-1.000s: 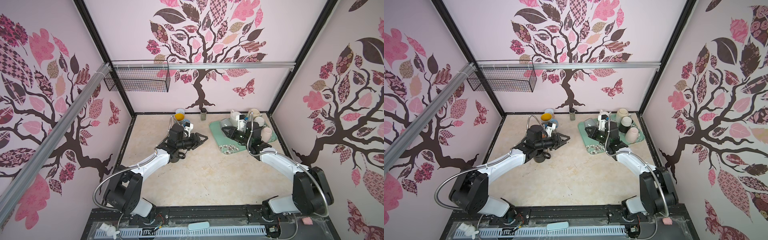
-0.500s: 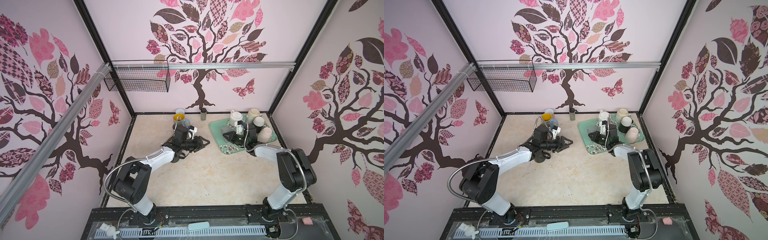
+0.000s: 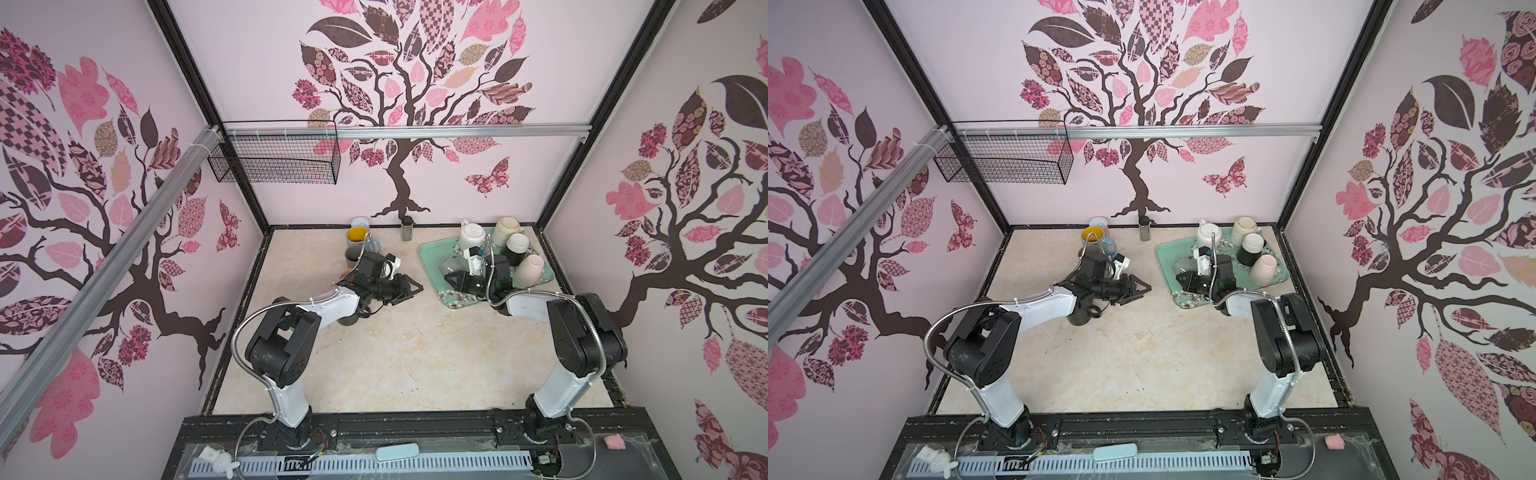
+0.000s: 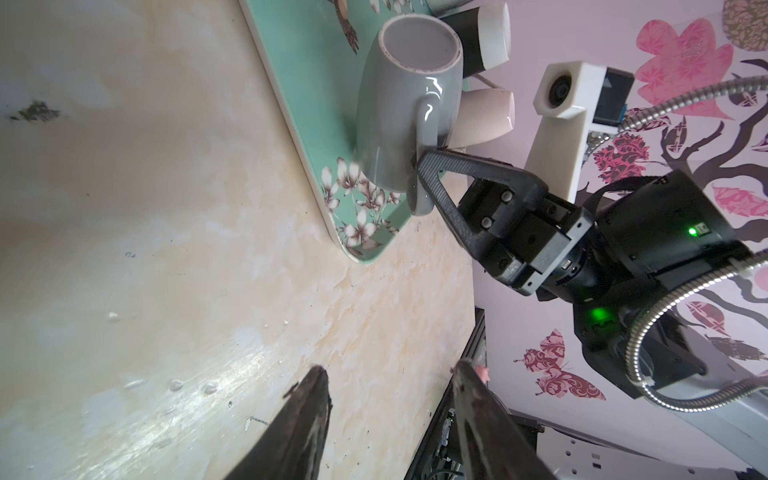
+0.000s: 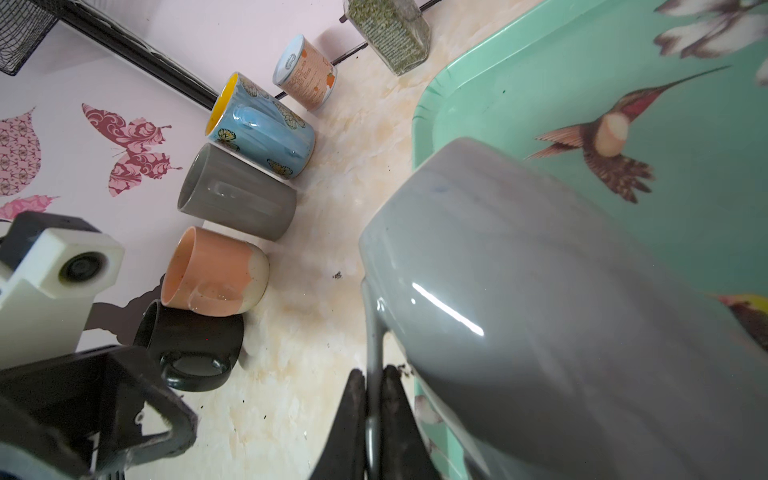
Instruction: Turn the mug right side up
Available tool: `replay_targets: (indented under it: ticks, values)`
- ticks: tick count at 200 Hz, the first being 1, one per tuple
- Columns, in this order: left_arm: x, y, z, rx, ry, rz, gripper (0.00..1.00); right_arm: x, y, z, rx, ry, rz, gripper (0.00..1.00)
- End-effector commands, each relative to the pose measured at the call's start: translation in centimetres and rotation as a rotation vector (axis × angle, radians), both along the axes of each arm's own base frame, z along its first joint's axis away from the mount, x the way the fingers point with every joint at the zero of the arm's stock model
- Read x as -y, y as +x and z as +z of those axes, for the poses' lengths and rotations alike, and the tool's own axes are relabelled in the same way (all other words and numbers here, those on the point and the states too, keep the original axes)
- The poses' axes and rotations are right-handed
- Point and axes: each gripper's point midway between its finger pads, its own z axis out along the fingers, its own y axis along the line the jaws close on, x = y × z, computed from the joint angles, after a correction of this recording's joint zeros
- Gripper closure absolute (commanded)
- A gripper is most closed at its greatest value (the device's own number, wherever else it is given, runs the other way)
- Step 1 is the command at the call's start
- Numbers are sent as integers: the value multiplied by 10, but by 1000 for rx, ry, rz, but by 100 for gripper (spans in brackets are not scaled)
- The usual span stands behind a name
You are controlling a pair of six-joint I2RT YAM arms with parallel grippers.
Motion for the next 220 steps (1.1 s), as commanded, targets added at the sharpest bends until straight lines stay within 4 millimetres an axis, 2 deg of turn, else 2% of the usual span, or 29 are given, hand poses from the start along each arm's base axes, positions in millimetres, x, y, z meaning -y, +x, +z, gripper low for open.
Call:
replay_targets:
  ticks: [1,28,55,82,101,121,151,184,198,220]
  values:
    - [8,19,-4,46,31,-5,49,-7,5,24,139,75,59,100]
    - [24,44,-5,51,13,11,48,-14,-3,18,136,104,110,100]
    - [43,71,15,101,-23,14,41,-13,-10,14,138,98,116,100]
    - [54,91,18,110,-24,22,36,-13,-14,15,145,100,120,100]
    - [65,97,10,88,-33,14,26,-13,-16,18,153,112,124,100]
    - [79,99,5,78,-39,-4,22,-14,-18,20,160,122,131,100]
    - [101,103,-6,66,-44,-27,20,-16,-20,23,176,136,145,100]
    - [118,109,3,74,-109,-36,26,-17,-23,30,199,137,157,100]
    - [121,109,12,114,-109,-38,30,-11,-21,27,181,109,118,83]
    - [128,104,20,129,-117,-52,32,5,-14,14,120,31,6,69]
